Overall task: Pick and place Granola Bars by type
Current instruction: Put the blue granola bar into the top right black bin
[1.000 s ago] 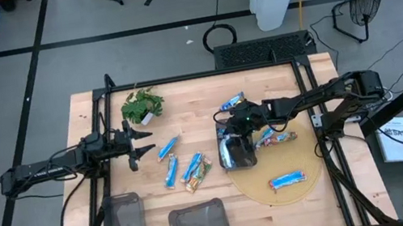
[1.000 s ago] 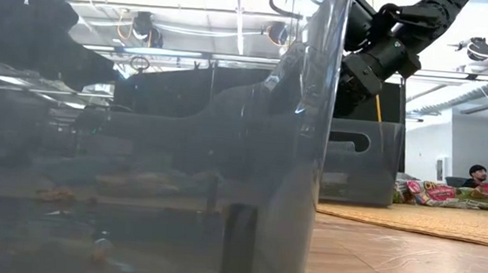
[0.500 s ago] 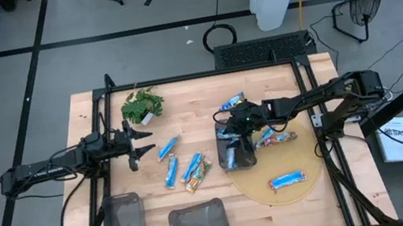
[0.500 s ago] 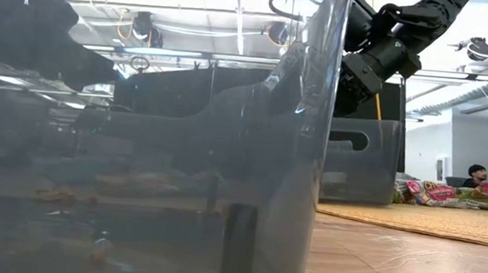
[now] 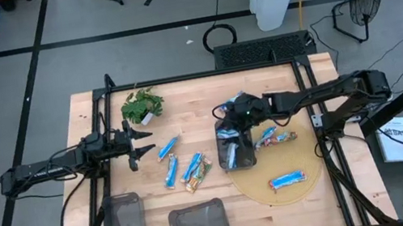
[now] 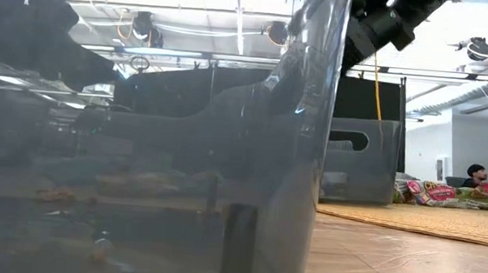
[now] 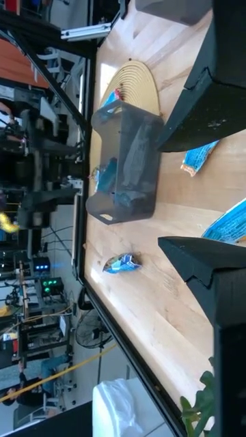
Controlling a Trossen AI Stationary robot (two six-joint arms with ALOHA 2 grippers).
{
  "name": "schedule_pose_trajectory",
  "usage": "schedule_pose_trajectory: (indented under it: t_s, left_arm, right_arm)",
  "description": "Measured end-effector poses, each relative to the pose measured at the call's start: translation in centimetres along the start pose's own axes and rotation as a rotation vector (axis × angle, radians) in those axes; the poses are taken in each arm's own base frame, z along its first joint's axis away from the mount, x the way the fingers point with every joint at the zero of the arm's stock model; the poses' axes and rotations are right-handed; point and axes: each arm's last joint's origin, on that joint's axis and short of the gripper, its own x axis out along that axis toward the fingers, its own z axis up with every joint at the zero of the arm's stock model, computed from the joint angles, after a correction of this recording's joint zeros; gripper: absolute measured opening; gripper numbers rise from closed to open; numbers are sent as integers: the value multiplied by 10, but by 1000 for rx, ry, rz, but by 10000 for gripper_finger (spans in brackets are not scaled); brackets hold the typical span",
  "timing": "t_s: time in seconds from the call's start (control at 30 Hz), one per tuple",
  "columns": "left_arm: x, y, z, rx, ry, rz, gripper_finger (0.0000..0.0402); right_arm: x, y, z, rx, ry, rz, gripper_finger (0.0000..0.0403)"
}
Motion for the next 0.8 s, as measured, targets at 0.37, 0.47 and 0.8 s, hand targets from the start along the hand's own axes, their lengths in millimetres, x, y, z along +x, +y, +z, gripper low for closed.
schedule_pose_trajectory:
  t_s: [0.37, 0.47, 0.8]
  left_arm:
    - [1, 0, -1, -1, 14, -1, 216]
    - [1, 0, -1, -1, 8, 0, 216]
    - [1, 0, -1, -1, 13, 0, 216]
  right_arm:
    - [-54, -45, 30, -122, 273, -473, 265]
    - [-60, -65, 32, -69, 372, -493, 265]
    - [-50, -123, 1, 207, 541, -359, 265]
